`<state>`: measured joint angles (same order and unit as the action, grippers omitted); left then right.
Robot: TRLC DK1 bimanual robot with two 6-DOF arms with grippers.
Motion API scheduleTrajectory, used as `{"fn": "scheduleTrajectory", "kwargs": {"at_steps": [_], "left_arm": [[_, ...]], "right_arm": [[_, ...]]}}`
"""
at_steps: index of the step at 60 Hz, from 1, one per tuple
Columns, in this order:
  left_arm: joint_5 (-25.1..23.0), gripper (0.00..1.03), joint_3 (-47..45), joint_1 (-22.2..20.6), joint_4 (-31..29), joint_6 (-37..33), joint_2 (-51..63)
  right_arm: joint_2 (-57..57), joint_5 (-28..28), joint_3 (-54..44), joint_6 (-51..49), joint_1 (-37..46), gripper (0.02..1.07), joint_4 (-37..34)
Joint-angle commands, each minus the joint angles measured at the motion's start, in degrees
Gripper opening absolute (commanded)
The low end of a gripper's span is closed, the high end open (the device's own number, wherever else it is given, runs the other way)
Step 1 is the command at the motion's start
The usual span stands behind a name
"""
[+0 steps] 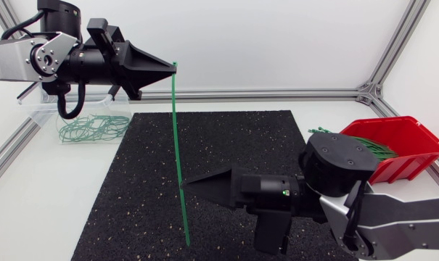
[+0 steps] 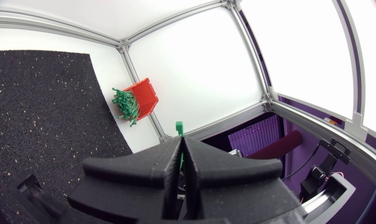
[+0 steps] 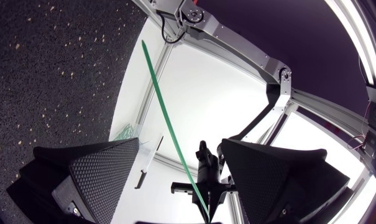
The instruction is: Take a green cable tie from the red box, thread the tail through the head to close it, then place it in the transparent bin on the left.
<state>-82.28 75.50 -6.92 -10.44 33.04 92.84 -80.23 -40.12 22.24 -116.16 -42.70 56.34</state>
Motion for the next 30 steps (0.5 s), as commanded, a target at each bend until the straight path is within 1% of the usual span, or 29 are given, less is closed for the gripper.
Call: {"fn": "scheduleTrajectory", "kwargs": {"at_steps": [1,11,19,23,30], "left_arm": [[-1.04,0.04,1.84,-0.29,0.94,0.89,1.12],[-1.04,0.03,1.84,-0.29,0.94,0.89,1.21],[-1.04,0.04,2.01,-0.20,0.94,0.89,1.82],[-1.04,0.03,2.10,-0.38,0.94,0.89,2.35],[-1.04,0.03,2.19,-0.29,0.94,0.89,2.70]], "right_arm": [[-0.28,-2.07,-1.23,-0.38,-0.37,0.96,1.06],[-1.42,-4.79,-1.32,-0.38,-0.90,0.99,1.06],[-2.74,-4.97,-0.79,-0.38,-2.13,0.98,1.06],[-4.41,-5.32,-0.09,-0.38,-2.21,0.95,1.06],[-6.35,-5.85,0.44,-0.56,-2.74,0.82,1.06]]}}
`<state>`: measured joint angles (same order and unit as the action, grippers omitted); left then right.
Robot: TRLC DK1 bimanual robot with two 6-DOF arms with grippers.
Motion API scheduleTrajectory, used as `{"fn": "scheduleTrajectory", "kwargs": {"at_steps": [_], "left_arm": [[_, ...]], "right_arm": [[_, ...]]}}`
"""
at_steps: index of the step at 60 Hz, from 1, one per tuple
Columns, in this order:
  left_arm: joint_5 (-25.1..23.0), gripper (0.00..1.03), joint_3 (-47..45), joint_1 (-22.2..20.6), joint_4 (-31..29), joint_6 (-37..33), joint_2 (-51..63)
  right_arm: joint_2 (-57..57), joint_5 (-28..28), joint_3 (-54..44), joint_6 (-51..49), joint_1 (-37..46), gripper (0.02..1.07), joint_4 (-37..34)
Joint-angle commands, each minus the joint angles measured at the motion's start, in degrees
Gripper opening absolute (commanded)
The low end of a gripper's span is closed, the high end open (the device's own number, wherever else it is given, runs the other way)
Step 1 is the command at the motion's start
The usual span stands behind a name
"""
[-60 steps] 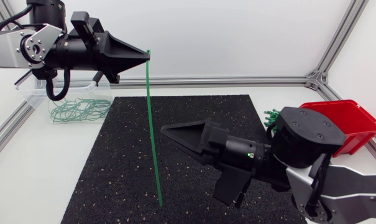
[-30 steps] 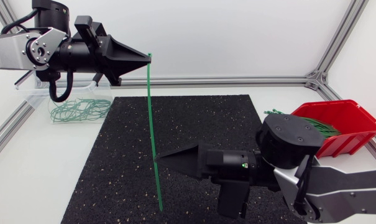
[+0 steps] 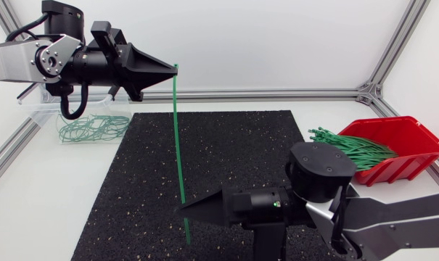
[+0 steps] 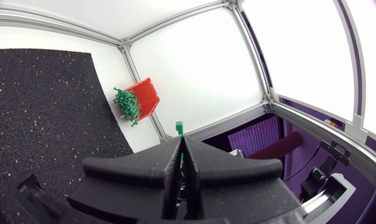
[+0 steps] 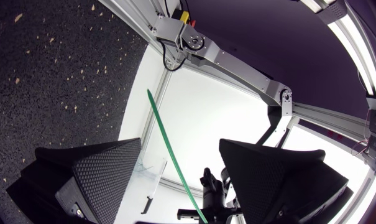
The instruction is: Take a green cable tie from the red box, thread the tail through the head to close it, then place it in the transparent bin on the left.
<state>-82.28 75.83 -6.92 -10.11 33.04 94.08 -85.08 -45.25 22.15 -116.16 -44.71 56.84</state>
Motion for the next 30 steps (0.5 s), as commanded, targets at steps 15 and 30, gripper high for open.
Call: {"fn": "scheduleTrajectory", "kwargs": {"at_steps": [15,30], "left_arm": [[-1.13,0.04,1.60,0.50,0.79,0.80,1.98],[-1.22,0.04,1.77,0.33,0.79,0.80,2.07]], "right_arm": [[-3.96,-1.42,1.67,-0.82,0.76,0.59,0.64],[-4.39,-1.59,1.84,-1.18,1.38,0.41,0.73]]}}
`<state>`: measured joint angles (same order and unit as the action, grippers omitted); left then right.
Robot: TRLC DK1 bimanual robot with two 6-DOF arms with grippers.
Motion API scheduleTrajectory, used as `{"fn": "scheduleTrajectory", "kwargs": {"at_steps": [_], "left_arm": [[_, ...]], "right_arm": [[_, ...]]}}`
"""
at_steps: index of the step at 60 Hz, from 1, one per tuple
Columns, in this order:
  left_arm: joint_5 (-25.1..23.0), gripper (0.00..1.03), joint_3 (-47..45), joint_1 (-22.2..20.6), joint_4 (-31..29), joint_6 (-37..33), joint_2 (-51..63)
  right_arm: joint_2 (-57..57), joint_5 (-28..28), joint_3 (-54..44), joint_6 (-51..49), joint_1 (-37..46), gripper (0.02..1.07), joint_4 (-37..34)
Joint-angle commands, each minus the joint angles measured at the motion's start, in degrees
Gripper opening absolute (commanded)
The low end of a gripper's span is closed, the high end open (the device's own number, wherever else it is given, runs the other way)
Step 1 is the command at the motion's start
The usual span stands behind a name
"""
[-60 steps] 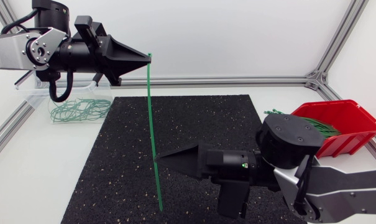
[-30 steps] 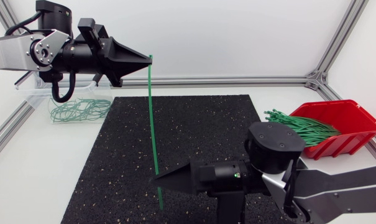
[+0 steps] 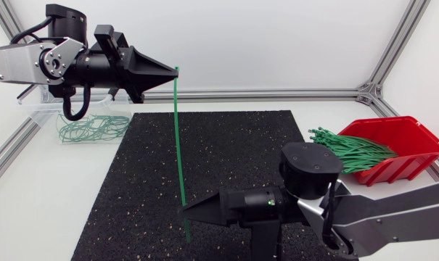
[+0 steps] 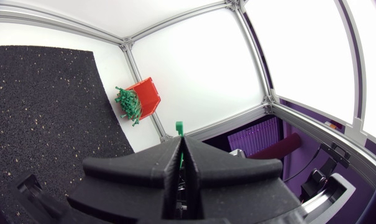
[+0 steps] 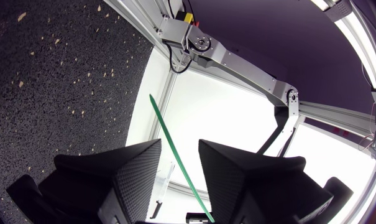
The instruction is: Take a green cable tie from the red box, thread the tail through the head to close it, then place it in the transparent bin on the left.
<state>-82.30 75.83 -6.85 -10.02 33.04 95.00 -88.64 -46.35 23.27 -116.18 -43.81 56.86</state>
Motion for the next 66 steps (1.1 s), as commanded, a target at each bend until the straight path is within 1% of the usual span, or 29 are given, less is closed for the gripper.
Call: {"fn": "scheduleTrajectory", "kwargs": {"at_steps": [1,6,11,14,36,42,58,62,66], "left_arm": [[-1.19,0.04,1.77,0.26,0.71,0.80,1.06],[-1.19,0.04,1.86,0.35,0.71,0.89,1.15],[-1.19,0.04,1.95,0.35,0.71,0.80,1.24],[-1.28,0.04,2.04,0.35,0.71,0.89,1.24],[-1.46,0.04,2.04,0.52,0.71,0.89,1.15],[-1.46,0.04,2.04,0.52,0.71,0.89,1.06],[-1.46,0.03,1.86,0.44,0.62,0.89,0.89],[-1.46,0.04,1.86,0.44,0.62,0.89,0.89],[-1.46,0.04,1.86,0.44,0.62,0.89,0.89]], "right_arm": [[-0.83,-0.41,0.64,-1.15,0.48,0.41,0.71],[-0.74,-0.41,0.38,-1.24,0.48,0.40,0.80],[-0.48,-0.41,0.11,-1.33,0.48,0.34,0.80],[-0.48,-0.41,0.02,-1.33,0.48,0.32,0.80],[-0.22,-0.06,-0.94,-1.42,0.31,0.32,0.80],[-0.22,0.12,-1.12,-1.42,0.31,0.26,0.71],[0.40,0.38,-1.91,-1.42,0.39,0.26,0.80],[0.49,0.38,-2.17,-1.42,0.39,0.20,0.71],[0.75,0.38,-2.26,-1.42,0.48,0.20,0.71]]}}
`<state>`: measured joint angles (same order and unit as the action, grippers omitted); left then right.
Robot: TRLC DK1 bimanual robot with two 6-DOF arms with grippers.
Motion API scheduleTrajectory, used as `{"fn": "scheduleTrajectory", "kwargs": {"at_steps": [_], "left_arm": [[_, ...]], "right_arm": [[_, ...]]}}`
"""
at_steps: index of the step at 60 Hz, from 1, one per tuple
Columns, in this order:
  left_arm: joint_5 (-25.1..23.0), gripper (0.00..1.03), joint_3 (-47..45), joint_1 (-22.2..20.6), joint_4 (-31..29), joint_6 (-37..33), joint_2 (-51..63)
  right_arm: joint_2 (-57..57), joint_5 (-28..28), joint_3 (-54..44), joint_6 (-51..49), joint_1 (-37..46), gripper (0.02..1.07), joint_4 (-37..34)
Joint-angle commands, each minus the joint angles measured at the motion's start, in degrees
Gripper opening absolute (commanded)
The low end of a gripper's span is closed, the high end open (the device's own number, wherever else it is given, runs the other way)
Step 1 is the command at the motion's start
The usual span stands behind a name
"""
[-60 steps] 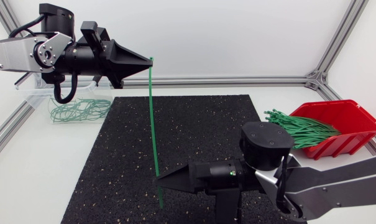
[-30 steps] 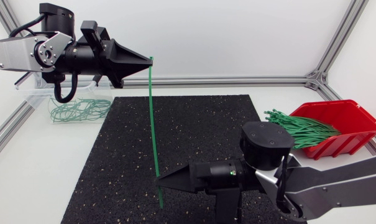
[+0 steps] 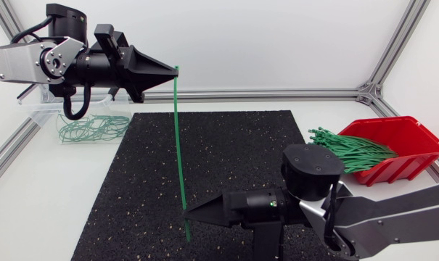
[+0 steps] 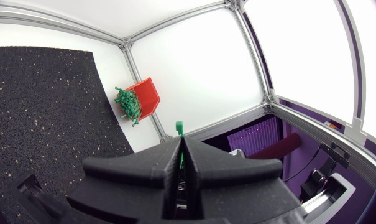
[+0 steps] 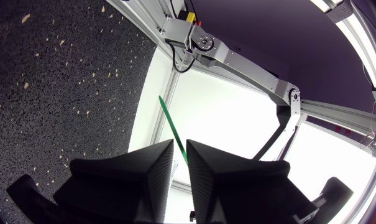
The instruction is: Take a green cable tie from the red box, thread the tail through the head to close it, then place it in the transparent bin on the left.
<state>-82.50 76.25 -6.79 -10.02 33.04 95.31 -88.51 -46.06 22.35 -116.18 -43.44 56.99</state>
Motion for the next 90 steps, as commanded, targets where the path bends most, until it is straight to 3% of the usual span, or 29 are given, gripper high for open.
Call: {"fn": "scheduleTrajectory", "kwargs": {"at_steps": [1,12,18,35,46,58,70,90], "left_arm": [[-1.26,0.04,1.45,0.37,0.62,0.89,0.58],[-1.26,0.03,1.45,0.02,0.62,0.89,0.41],[-1.26,0.04,1.27,-0.16,0.62,0.98,0.41],[-1.26,0.04,0.13,-0.16,0.62,0.89,-0.82],[-1.26,0.04,-0.84,0.11,0.62,0.89,-1.79],[-1.17,0.04,-1.72,-0.24,0.62,0.89,-2.67],[-0.91,0.04,-2.42,-1.04,0.62,0.89,-3.55],[-0.56,0.04,-4.53,-2.18,0.53,0.89,-6.01]], "right_arm": [[0.62,0.10,-1.43,-1.42,0.11,0.20,0.58],[0.71,0.27,-1.34,-1.42,0.20,0.20,0.58],[0.71,1.24,-1.08,-1.59,0.20,0.08,0.49],[1.85,6.86,0.24,-0.10,0.20,0.08,-3.03],[4.49,13.10,0.59,14.49,-1.56,0.08,-3.82],[6.95,19.52,-0.11,37.25,-3.93,0.08,-3.55],[9.41,18.47,-2.66,54.83,-4.28,0.08,-3.11],[10.20,19.26,-6.44,58.88,-8.50,0.08,-2.32]]}}
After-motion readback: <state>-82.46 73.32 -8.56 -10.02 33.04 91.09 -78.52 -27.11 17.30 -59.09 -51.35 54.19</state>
